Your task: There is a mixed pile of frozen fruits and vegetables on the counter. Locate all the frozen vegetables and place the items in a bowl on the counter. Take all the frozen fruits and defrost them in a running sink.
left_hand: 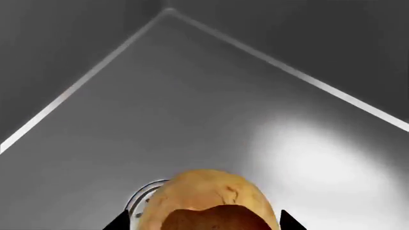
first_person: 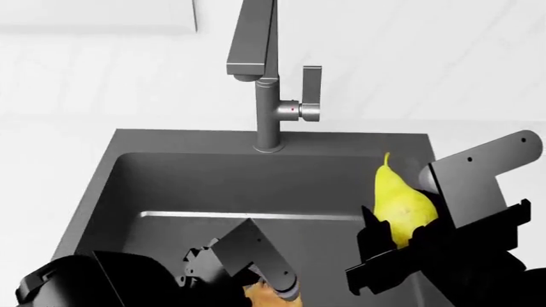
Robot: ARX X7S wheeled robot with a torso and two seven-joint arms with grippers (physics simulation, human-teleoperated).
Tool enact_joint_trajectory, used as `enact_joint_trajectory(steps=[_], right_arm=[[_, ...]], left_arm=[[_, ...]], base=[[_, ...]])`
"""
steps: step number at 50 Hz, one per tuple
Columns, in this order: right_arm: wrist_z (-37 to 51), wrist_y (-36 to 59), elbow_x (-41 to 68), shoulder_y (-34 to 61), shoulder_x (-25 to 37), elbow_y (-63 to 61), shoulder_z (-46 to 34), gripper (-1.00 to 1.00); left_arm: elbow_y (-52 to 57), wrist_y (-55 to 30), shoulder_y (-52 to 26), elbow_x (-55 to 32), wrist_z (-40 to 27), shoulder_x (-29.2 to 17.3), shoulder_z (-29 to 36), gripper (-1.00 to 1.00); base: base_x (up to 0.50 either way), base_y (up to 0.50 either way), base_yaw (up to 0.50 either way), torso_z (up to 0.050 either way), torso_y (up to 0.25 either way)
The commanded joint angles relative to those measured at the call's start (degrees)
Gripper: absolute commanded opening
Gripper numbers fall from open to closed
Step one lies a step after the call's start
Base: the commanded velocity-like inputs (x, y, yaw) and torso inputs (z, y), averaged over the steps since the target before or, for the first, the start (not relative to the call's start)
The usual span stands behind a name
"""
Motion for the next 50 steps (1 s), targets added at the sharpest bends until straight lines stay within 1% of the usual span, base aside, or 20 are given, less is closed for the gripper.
enact_joint_trajectory(steps=[1, 9, 11, 18, 19, 20, 22, 25, 26, 29, 37, 39, 43, 47, 50], right_arm=[[-1.2, 0.2, -1.4, 0.3, -0.5, 0.1, -0.3, -1.00], [-1.2, -0.1, -1.4, 0.1, -0.6, 0.2, -0.2, -1.00], [-1.2, -0.1, -1.4, 0.2, -0.7, 0.3, -0.3, -1.00], [-1.4, 0.8, -1.8, 1.4, -2.1, 1.8, -1.0, -1.00], [-1.4, 0.9, -1.8, 1.5, -2.2, 1.9, -1.1, -1.00], [-1.3, 1.5, -1.7, 2.1, -2.4, 2.0, -1.2, -1.00], [-1.0, 2.5, -1.8, 3.4, -2.9, 2.1, -1.6, -1.00], [-0.6, 3.6, -1.6, 5.0, -3.7, 2.6, -1.7, -1.00], [-0.5, 3.9, -1.4, 5.2, -4.0, 2.8, -1.7, -1.00], [-0.2, 5.0, 0.0, 5.8, -4.6, 2.9, -1.8, -1.00], [-1.4, 7.6, -0.3, 8.8, -7.7, 5.3, -4.0, -1.00], [-1.8, 8.4, -0.7, 9.8, -9.0, 6.3, -4.8, -1.00], [-2.3, 9.2, -0.6, 10.5, -10.7, 8.0, -5.8, -1.00], [-3.2, 10.2, -1.3, 12.3, -12.4, 10.0, -6.9, -1.00], [-3.7, 10.6, -1.3, 13.4, -13.5, 11.5, -7.2, -1.00]], left_arm=[[0.9, -1.5, -0.7, -1.5, -1.3, 0.3, -0.1, 1.00], [5.9, -2.7, -1.1, -2.0, -3.0, -1.8, -0.2, 1.00], [8.2, -3.7, -2.0, -3.5, -3.9, -2.9, -1.5, 1.00], [20.2, -5.8, -2.4, -10.9, -11.1, -10.2, -9.8, 1.00], [20.8, -6.0, -2.3, -11.6, -11.8, -10.6, -10.5, 1.00], [22.9, -6.7, -2.3, -13.1, -14.2, -12.0, -12.0, 1.00], [27.3, -7.6, -2.5, -16.0, -16.3, -14.1, -14.3, 1.00], [31.6, -8.7, -2.5, -19.2, -20.4, -16.3, -16.8, 1.00], [33.0, -8.7, -2.6, -17.7, -20.2, -17.1, -15.8, 1.00], [35.5, -8.2, -1.2, -19.0, -21.0, -20.0, -17.4, 1.00], [42.4, -7.1, 1.3, -25.6, -25.9, -25.6, -22.6, 1.00], [44.6, -5.6, 2.3, -27.1, -27.5, -28.0, -25.1, 1.00], [46.5, -5.2, 1.2, -31.4, -29.5, -31.2, -28.4, 1.00], [49.3, -4.9, 1.3, -34.1, -31.1, -33.8, -30.3, 1.00], [50.6, -3.6, 2.8, -34.2, -30.8, -35.5, -31.4, 1.00]], base=[[0.00, 0.00, 0.00, 0.000, 0.000], [0.00, 0.00, 0.00, 0.000, 0.000], [0.00, 0.00, 0.00, 0.000, 0.000], [0.00, 0.00, 0.00, 0.000, 0.000], [0.00, 0.00, 0.00, 0.000, 0.000], [0.00, 0.00, 0.00, 0.000, 0.000], [0.00, 0.00, 0.00, 0.000, 0.000], [0.00, 0.00, 0.00, 0.000, 0.000], [0.00, 0.00, 0.00, 0.000, 0.000], [0.00, 0.00, 0.00, 0.000, 0.000], [0.00, 0.00, 0.00, 0.000, 0.000], [0.00, 0.00, 0.00, 0.000, 0.000], [0.00, 0.00, 0.00, 0.000, 0.000], [0.00, 0.00, 0.00, 0.000, 0.000], [0.00, 0.00, 0.00, 0.000, 0.000]])
